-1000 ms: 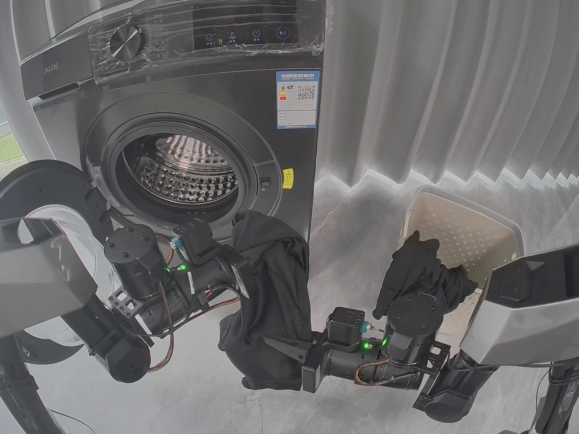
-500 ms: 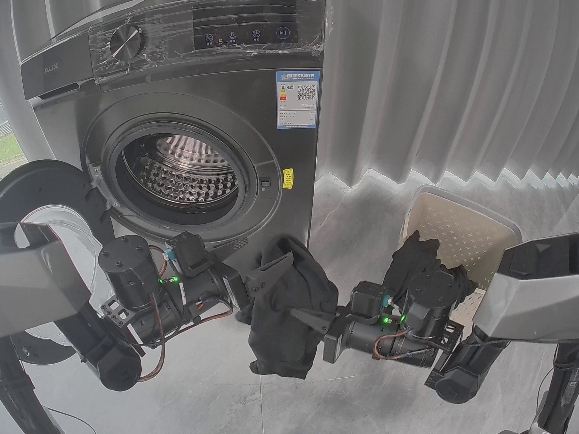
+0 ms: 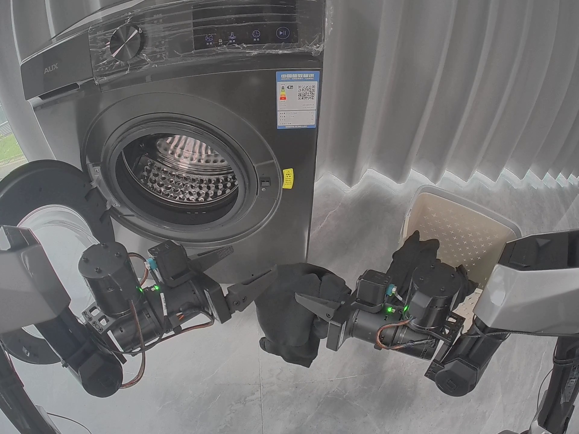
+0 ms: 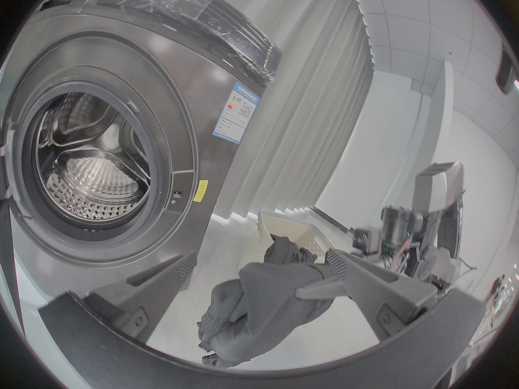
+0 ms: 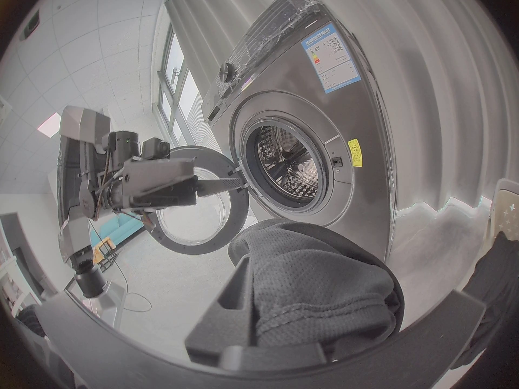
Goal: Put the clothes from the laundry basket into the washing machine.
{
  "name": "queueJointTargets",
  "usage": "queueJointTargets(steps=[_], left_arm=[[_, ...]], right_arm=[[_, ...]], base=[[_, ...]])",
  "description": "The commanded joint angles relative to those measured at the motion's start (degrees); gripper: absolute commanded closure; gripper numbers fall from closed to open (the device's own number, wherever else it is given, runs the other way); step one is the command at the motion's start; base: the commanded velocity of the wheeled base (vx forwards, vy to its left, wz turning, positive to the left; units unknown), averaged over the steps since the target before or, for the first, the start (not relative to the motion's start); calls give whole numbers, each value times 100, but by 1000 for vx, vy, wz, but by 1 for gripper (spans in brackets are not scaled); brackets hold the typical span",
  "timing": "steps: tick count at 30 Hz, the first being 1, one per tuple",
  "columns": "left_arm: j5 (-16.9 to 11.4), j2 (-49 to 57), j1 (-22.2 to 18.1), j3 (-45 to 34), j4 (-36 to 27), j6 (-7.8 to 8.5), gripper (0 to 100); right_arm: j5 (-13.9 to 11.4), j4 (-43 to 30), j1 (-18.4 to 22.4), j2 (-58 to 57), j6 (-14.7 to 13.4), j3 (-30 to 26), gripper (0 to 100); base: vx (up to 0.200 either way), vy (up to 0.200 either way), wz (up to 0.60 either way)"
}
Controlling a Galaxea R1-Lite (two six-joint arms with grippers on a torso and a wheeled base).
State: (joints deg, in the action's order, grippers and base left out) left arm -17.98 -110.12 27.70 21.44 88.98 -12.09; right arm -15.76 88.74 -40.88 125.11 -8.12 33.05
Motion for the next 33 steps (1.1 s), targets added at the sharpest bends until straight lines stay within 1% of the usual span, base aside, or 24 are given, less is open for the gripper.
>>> queueJointTargets(steps=[1,2,3,4,5,6,8,10,11,12,13,14,19,22,26,28,33], left_arm=[[-259,34,-151,-211,14,278,0],[-399,34,-195,-263,14,383,0],[-566,25,-247,-334,14,550,0],[-689,17,-282,-387,14,673,0],[-812,-1,-326,-422,5,787,0],[-988,-10,-397,-501,5,937,0],[-1199,-27,-467,-580,5,1077,0],[-1340,-98,-546,-650,5,1236,0],[-1357,-168,-564,-677,5,1324,0],[-1357,-168,-564,-685,5,1332,0],[-1348,-291,-572,-659,5,1447,0],[-1348,-352,-572,-641,14,1473,0],[-1287,-581,-502,-501,23,1473,0],[-1093,-713,-353,-272,14,1438,0],[-962,-906,-203,-44,14,1394,0],[-944,-959,-195,-9,14,1394,0],[-926,-1258,-107,361,14,1359,0]], right_arm=[[29,3,-26,-4,-190,176,100],[38,3,-26,-13,-296,237,100],[73,3,-35,-13,-401,325,100],[126,-5,-52,-22,-480,395,100],[205,-5,-87,-31,-550,466,100],[328,-14,-122,-31,-673,580,100],[460,-41,-166,-40,-849,721,100],[504,-58,-210,-57,-999,826,100],[504,-76,-219,-75,-1060,844,100],[504,-76,-219,-75,-1069,844,100],[504,-76,-228,-101,-1113,861,100],[504,-84,-228,-101,-1122,879,100],[513,-84,-228,-101,-1157,949,100],[539,-84,-307,-127,-1218,967,100],[548,-84,-404,-145,-1289,984,100],[548,-84,-421,-145,-1289,993,100],[609,-93,-492,-136,-1297,1046,100]], base=[[0,0,0],[0,0,0],[0,0,0],[0,0,0],[0,0,0],[0,0,0],[0,0,0],[0,0,0],[0,0,0],[0,0,0],[0,0,0],[0,0,0],[0,0,0],[0,0,0],[0,0,0],[0,0,0],[0,0,0]])
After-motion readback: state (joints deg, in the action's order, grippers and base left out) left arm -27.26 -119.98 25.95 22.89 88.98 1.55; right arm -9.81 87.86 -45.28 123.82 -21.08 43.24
